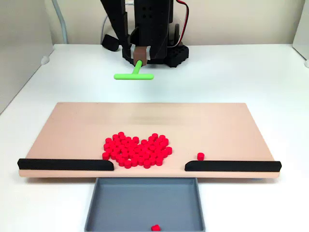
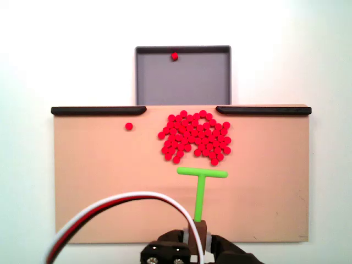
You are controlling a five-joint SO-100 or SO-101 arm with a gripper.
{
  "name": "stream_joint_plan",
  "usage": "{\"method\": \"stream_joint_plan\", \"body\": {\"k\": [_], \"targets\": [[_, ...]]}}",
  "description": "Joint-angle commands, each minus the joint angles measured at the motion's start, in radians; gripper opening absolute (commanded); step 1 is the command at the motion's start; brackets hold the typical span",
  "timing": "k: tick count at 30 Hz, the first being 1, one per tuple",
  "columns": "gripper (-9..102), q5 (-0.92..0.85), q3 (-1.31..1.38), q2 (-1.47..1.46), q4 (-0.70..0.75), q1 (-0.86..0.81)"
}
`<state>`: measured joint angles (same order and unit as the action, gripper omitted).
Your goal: Gather the left side granules
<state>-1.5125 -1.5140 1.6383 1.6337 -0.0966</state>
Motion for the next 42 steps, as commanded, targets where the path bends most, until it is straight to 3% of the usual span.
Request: {"method": "stream_joint_plan", "body": {"k": [1, 42], "targets": [[0, 0.187, 0.023, -0.018, -0.005, 0.051], [0, 0.14, 0.023, -0.012, 0.003, 0.064]]}}
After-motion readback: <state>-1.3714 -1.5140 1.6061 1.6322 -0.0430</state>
